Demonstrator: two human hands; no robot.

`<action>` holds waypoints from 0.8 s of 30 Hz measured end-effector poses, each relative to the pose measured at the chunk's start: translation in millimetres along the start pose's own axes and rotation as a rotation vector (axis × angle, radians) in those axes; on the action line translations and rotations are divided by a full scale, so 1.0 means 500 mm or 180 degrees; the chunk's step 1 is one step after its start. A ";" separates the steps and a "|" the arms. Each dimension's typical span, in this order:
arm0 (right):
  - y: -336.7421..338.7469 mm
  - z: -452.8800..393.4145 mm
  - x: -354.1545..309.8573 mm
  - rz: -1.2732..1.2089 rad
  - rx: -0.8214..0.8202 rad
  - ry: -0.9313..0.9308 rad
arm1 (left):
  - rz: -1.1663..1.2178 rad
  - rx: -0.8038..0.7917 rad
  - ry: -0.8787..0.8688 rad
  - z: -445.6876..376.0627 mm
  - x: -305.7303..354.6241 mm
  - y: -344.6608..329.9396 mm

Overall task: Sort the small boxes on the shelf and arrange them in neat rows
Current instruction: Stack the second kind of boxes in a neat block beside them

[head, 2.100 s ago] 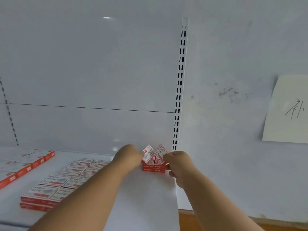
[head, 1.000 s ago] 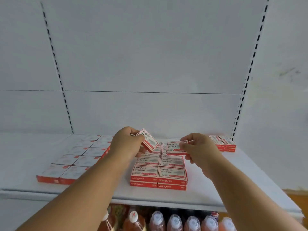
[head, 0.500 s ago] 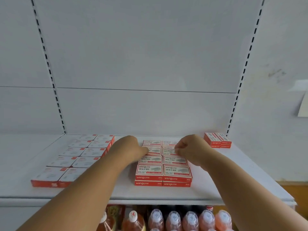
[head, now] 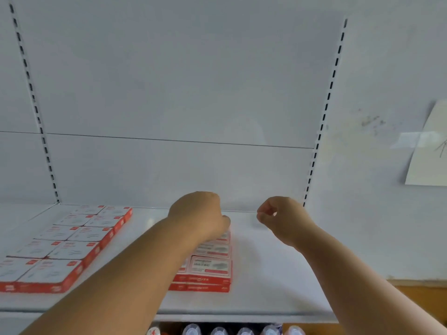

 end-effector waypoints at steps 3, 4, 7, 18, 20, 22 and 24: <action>0.044 -0.034 0.070 -0.0017 0.0088 0.0149 | 0.0197 -0.0025 0.0021 -0.026 0.072 -0.019; 0.060 -0.046 0.095 0.0013 0.0101 0.0189 | 0.0225 0.0000 0.0029 -0.035 0.098 -0.028; 0.095 -0.083 0.156 0.0188 0.0052 0.0321 | 0.0227 0.0036 0.0061 -0.064 0.169 -0.061; 0.063 -0.146 0.242 -0.0063 -0.1240 0.0459 | -0.0027 -0.0565 0.0491 -0.137 0.284 -0.184; 0.062 -0.150 0.249 0.0006 -0.1160 0.0604 | 0.0096 -0.0572 0.0628 -0.133 0.283 -0.187; 0.060 -0.152 0.258 -0.0025 -0.1115 0.0603 | 0.0127 -0.0609 0.0710 -0.129 0.284 -0.187; 0.059 -0.150 0.264 -0.0117 -0.1106 0.0571 | 0.0144 -0.0632 0.0778 -0.128 0.287 -0.188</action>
Point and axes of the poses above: each hand's wrist, its own z-axis away from the middle knuckle, its own y-axis out of the back of the hand, x = y × z, the point moved 4 cm from there along -z, towards the middle knuckle, and after that the axes turned 10 degrees about x, right-handed, at the moved point
